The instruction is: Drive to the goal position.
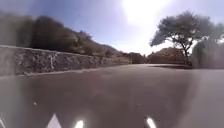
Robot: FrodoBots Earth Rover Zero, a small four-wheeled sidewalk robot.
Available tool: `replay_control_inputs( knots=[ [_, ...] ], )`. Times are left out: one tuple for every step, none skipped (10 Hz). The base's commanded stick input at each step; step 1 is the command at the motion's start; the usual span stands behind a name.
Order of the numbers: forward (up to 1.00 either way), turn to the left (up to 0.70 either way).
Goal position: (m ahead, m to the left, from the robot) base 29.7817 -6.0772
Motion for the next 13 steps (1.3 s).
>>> replay_control_inputs(
  knots=[
    [0.85,0.00],
    [0.85,0.00],
    [0.85,0.00],
    [0.85,0.00],
    [0.85,0.00],
    [0.85,0.00],
    [0.85,0.00],
    [0.85,0.00],
    [0.85,0.00],
    [0.85,0.00],
    [0.85,0.00],
    [0.85,0.00],
    [0.85,0.00]
  ],
)
